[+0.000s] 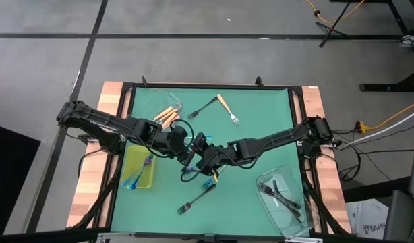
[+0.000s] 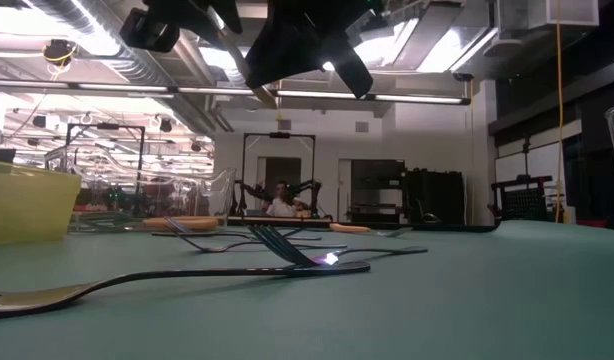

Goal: Sort silverware by color (type)
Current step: Put the orange fork in the top transparent bin

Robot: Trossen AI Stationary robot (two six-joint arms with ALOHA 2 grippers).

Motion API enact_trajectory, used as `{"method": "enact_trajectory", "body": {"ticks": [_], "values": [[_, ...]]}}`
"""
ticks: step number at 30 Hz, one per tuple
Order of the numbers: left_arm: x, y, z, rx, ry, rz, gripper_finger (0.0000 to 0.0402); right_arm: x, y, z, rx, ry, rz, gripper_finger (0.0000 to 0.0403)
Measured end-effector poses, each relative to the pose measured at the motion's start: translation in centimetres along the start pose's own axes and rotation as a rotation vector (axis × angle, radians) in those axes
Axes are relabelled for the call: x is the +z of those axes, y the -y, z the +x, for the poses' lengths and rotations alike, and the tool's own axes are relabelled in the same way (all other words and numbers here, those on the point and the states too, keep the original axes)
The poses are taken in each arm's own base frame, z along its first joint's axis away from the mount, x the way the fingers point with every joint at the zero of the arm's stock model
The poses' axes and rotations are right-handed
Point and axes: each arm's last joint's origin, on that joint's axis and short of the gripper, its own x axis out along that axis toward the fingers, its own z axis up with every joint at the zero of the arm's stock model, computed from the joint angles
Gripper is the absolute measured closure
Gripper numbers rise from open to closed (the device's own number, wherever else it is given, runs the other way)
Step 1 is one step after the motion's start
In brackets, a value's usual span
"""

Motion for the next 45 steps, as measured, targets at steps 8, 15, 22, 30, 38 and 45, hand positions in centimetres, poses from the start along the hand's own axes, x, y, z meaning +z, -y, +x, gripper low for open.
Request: {"method": "enact_trajectory", "body": {"ticks": [8,15,22,30,38,45], "values": [[-0.07,0.02,0.00,-0.008,-0.025,-0.026,0.0314,-0.04,0.04,0.00,-0.011,-0.015,0.005,0.0363],[-0.09,0.03,0.00,-0.010,-0.031,-0.026,0.0314,-0.09,0.10,0.00,-0.026,-0.036,0.007,0.0363],[-0.09,0.03,0.00,-0.010,-0.031,-0.026,0.0314,-0.09,0.10,0.00,-0.027,-0.036,0.007,0.0363],[-0.11,0.03,0.00,-0.010,-0.033,-0.053,0.0314,-0.09,0.10,0.00,-0.027,-0.036,0.007,0.0363],[-0.60,0.19,0.28,-0.009,-0.062,-0.067,0.0314,-0.10,0.09,0.00,-0.026,-0.036,0.006,0.0363],[-0.57,0.18,0.29,-0.006,-0.053,-0.066,0.0318,-0.10,0.08,0.00,-0.025,-0.037,0.005,0.0363]]}}
